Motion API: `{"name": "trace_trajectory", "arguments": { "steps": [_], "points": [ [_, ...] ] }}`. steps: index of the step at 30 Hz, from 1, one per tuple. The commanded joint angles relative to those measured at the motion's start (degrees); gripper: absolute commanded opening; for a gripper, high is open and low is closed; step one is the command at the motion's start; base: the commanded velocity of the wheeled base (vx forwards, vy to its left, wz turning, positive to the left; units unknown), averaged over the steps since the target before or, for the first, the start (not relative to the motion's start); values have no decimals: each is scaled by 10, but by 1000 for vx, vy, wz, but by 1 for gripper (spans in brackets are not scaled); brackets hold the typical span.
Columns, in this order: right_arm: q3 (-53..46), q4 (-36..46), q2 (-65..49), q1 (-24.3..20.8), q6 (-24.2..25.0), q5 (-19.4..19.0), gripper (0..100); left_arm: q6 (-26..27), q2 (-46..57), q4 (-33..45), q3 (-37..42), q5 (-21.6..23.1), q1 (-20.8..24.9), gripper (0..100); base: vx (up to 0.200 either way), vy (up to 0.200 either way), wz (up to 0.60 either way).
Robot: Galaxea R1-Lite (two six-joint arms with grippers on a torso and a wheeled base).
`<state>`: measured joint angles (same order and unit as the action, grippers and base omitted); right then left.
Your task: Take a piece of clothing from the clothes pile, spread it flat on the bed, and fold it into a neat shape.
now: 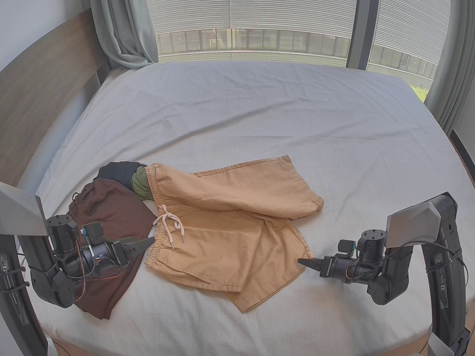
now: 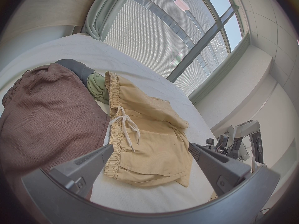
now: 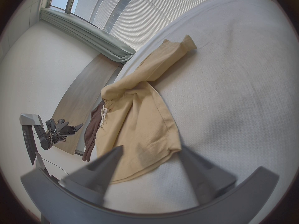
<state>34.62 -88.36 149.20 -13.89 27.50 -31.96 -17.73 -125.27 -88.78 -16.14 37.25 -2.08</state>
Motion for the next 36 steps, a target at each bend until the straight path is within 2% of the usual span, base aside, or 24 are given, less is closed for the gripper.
{"name": "trace_trajectory", "arguments": {
  "steps": [1,20,27,34,36],
  "points": [
    [10,-4,13,3,-1,0,0,0,-1,-1,1,0,0,100,0,0,0],
    [34,-2,-27,60,2,4,0,-1,-1,-1,1,-1,1,100,0,0,0],
    [94,0,-21,58,7,58,0,0,-9,-1,0,-1,1,100,0,0,0],
    [110,-1,-25,57,26,63,0,0,-10,-1,0,-1,1,100,0,0,0],
    [119,0,-23,61,26,80,0,-1,-10,-1,0,-1,1,100,0,0,0]
  ]
}}
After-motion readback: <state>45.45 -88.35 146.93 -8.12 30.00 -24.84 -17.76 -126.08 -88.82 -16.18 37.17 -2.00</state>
